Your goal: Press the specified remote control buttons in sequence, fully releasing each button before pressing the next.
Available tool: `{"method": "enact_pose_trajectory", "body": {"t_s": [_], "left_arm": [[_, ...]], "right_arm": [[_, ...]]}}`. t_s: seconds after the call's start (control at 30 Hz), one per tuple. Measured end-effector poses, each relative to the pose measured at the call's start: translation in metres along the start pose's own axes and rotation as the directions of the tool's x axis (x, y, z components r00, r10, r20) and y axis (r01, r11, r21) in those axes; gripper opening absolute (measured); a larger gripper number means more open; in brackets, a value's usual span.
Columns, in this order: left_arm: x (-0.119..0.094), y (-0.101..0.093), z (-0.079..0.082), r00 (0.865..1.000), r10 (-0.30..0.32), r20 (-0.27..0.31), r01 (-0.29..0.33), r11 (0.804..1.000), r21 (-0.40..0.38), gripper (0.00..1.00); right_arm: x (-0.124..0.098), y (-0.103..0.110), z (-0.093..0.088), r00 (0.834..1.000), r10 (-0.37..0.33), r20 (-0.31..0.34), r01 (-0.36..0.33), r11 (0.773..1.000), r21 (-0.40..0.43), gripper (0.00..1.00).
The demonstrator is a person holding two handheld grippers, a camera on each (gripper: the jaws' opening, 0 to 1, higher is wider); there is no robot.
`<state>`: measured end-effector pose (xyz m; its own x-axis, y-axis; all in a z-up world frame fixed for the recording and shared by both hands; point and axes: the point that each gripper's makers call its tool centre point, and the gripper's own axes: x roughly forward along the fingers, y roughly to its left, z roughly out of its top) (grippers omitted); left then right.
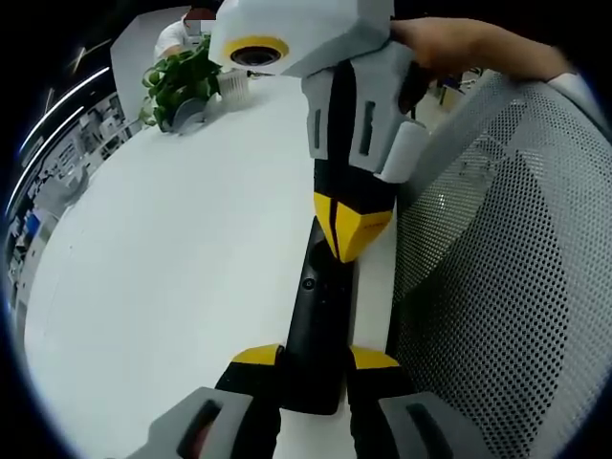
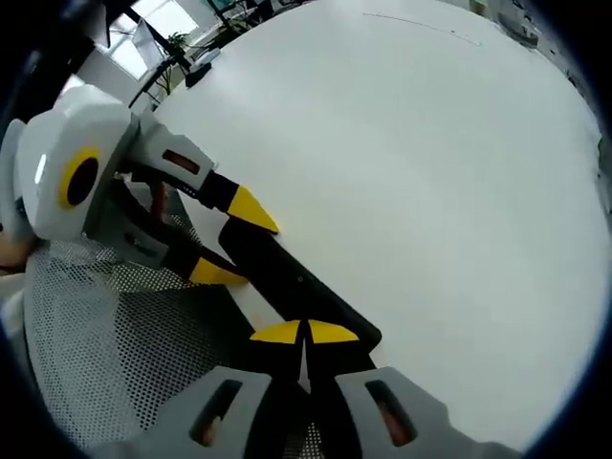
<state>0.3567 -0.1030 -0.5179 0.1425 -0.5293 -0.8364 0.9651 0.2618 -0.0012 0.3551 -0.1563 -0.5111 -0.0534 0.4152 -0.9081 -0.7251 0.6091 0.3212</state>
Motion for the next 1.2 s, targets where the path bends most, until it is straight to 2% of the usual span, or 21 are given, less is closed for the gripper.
{"method": "enact_pose_trajectory", "body": {"t_s": [0.17,0.5,0.6,0.7,1.2], "left_arm": [[-0.0002,0.0000,0.0000,1.000,0.000,-0.001,0.000,1.000,-0.001,0.26],[-0.0004,-0.0001,0.0001,1.000,0.000,0.000,0.000,1.000,-0.002,0.26],[-0.0004,0.0000,0.0000,1.000,0.000,-0.001,0.000,1.000,-0.001,0.26],[-0.0004,0.0000,0.0000,1.000,-0.001,-0.002,0.001,1.000,0.000,0.26],[-0.0003,-0.0002,-0.0001,1.000,-0.001,-0.005,0.001,1.000,0.000,0.26]], "right_arm": [[-0.0003,-0.0025,-0.0001,1.000,0.010,0.004,-0.010,0.999,0.032,0.00],[-0.0020,-0.0028,-0.0001,1.000,0.005,0.007,-0.006,0.999,0.034,0.00],[-0.0045,-0.0084,0.0030,0.999,-0.023,0.026,0.022,0.999,0.035,0.00],[-0.0046,-0.0084,0.0065,0.999,-0.011,0.043,0.009,0.998,0.054,0.00],[-0.0001,-0.0048,0.0072,0.999,-0.022,0.029,0.022,1.000,0.016,0.00]]}}
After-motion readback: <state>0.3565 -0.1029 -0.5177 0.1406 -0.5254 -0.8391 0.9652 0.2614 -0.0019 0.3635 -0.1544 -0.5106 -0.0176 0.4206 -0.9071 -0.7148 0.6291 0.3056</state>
